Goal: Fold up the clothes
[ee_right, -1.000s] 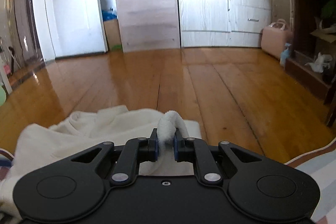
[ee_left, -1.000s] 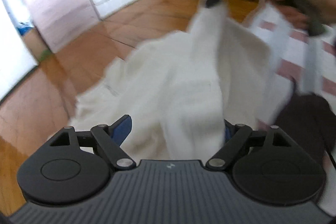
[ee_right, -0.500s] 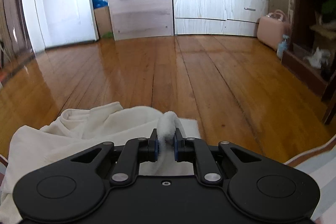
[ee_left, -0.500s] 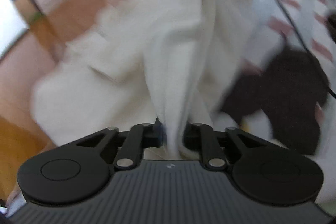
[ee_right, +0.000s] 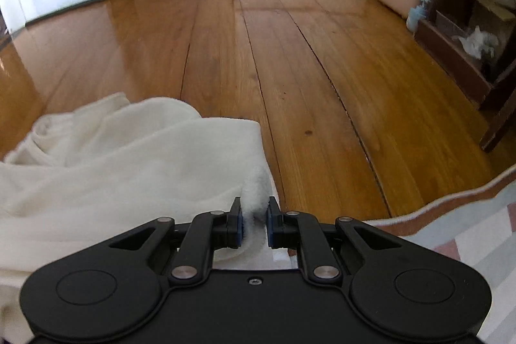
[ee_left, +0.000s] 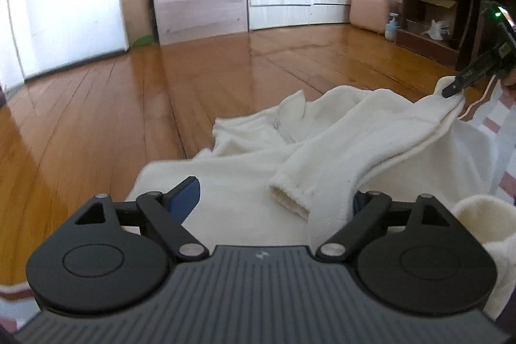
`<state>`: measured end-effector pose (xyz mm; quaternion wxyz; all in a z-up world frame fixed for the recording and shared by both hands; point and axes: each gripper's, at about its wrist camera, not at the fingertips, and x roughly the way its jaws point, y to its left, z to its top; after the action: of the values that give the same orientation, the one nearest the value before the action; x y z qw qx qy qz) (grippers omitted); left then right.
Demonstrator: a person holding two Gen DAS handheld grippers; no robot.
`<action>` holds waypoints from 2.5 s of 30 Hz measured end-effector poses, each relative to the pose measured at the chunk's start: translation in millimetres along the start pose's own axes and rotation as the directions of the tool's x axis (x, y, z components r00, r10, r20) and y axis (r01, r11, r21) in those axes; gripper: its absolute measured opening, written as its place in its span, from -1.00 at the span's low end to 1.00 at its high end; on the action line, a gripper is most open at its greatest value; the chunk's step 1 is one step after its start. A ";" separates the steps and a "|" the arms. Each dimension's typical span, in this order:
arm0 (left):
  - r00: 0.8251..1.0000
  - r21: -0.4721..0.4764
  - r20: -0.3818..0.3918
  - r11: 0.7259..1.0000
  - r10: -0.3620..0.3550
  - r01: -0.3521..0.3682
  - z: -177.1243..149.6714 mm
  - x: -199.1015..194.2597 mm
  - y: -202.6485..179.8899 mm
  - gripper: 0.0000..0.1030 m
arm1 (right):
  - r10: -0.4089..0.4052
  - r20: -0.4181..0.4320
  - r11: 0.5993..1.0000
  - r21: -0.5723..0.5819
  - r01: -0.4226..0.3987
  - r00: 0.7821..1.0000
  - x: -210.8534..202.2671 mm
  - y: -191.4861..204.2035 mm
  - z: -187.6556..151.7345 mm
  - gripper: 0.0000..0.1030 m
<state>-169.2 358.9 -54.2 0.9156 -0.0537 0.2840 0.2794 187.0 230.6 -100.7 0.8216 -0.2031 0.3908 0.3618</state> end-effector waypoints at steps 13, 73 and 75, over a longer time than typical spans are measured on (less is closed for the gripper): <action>0.945 -0.487 -0.190 0.861 -0.265 0.144 2.6 50.1 101.8 0.61 | -0.076 0.037 0.990 0.123 0.071 0.996 6.2 26.0 13.9 -0.71; 0.971 -0.606 -0.059 0.781 -0.231 0.149 -53.7 39.2 136.2 0.25 | -0.064 0.195 0.545 -0.815 0.198 0.979 40.9 77.1 -18.4 0.22; 0.971 -0.588 -0.055 0.794 -0.232 0.157 -52.9 39.8 133.5 0.24 | -0.039 0.177 0.600 -0.783 0.165 0.983 44.6 77.1 -7.6 0.06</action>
<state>-240.3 476.3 -112.0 0.8601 -0.3758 0.2348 0.2528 144.4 295.9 -144.5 0.6909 -0.5422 0.1181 0.4634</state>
